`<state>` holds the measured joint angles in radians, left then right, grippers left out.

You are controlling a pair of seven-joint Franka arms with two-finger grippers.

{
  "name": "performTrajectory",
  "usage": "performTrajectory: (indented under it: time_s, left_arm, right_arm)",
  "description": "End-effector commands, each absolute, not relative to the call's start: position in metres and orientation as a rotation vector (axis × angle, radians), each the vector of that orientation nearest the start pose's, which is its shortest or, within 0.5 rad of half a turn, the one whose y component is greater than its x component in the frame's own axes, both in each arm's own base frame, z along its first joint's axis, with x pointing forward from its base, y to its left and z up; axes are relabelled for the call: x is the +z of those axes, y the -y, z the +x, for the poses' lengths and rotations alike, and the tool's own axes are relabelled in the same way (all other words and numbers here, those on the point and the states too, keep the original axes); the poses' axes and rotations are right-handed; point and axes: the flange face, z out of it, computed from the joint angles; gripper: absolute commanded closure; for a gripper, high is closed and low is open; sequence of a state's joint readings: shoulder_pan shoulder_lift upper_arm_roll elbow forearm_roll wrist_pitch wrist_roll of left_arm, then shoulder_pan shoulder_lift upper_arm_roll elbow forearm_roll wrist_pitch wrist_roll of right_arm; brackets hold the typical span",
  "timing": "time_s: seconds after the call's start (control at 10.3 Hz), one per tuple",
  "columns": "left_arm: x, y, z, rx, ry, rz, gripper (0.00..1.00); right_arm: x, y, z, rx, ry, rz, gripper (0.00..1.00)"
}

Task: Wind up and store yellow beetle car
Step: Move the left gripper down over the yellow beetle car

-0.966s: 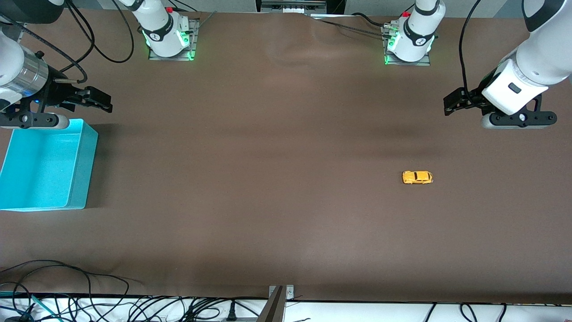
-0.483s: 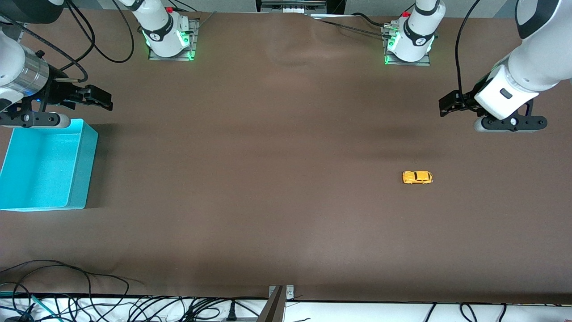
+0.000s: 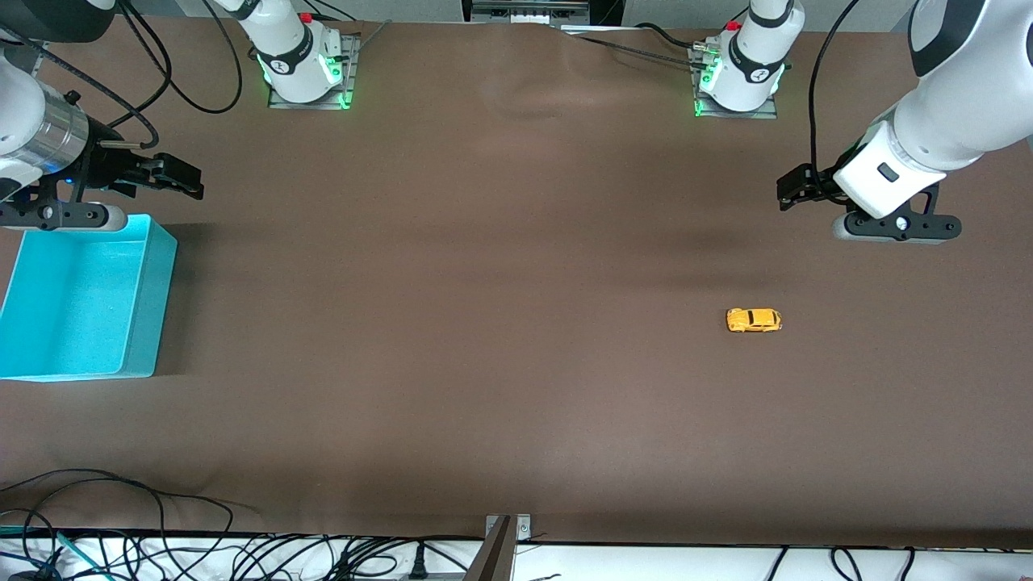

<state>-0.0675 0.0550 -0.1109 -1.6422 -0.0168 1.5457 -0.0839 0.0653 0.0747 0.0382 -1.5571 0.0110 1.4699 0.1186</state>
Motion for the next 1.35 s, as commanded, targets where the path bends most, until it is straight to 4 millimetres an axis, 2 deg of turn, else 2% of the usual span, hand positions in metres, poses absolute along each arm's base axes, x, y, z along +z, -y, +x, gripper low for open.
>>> performTrajectory:
  time_s: [0.0,0.19,0.29,0.48,0.58,0.68,0.77,0.87,0.97,1.06,1.16,1.26]
  left_arm:
    - [0.563,0.091,0.562,0.24,-0.386,-3.11,0.0]
    - [0.557,0.087,0.58,0.237,-0.68,-3.08,0.0]
    - [0.551,0.078,0.586,0.249,-0.803,-3.062,0.0]
    - [0.528,0.066,0.597,0.291,-1.134,-2.985,0.0]
    - [0.513,0.055,0.604,0.315,-1.228,-2.961,0.0]
    - [0.504,0.054,0.607,0.305,-1.305,-2.933,0.0]
    - [0.482,0.054,0.615,0.307,-1.423,-2.881,0.0]
    - [0.433,0.051,0.636,0.287,-1.702,-2.755,0.0]
    - [0.402,0.046,0.645,0.282,-1.841,-2.682,0.0]
    - [0.364,0.047,0.651,0.26,-1.965,-2.608,0.0]
    - [0.325,0.045,0.651,0.208,-2.055,-2.53,0.0]
    - [0.289,0.045,0.644,0.143,-2.111,-2.458,0.0]
  right_arm:
    - [0.585,-0.058,0.562,0.267,-0.025,-3.119,0.0]
    - [0.583,-0.059,0.562,0.272,-0.025,-3.118,0.0]
    - [0.584,-0.059,0.562,0.27,-0.043,-3.118,0.0]
    - [0.585,-0.057,0.563,0.265,-0.037,-3.118,0.0]
    - [0.586,-0.057,0.563,0.255,-0.034,-3.119,0.0]
    - [0.587,-0.055,0.563,0.25,-0.032,-3.119,0.0]
    - [0.588,-0.056,0.562,0.248,-0.029,-3.118,0.0]
    - [0.589,-0.06,0.562,0.246,-0.02,-3.118,0.0]
    - [0.585,-0.062,0.563,0.258,-0.015,-3.12,0.0]
    - [0.572,-0.063,0.566,0.301,-0.008,-3.115,0.0]
    - [0.572,-0.073,0.563,0.313,0.018,-3.118,0.0]
    - [0.573,-0.073,0.563,0.308,0.018,-3.118,0.0]
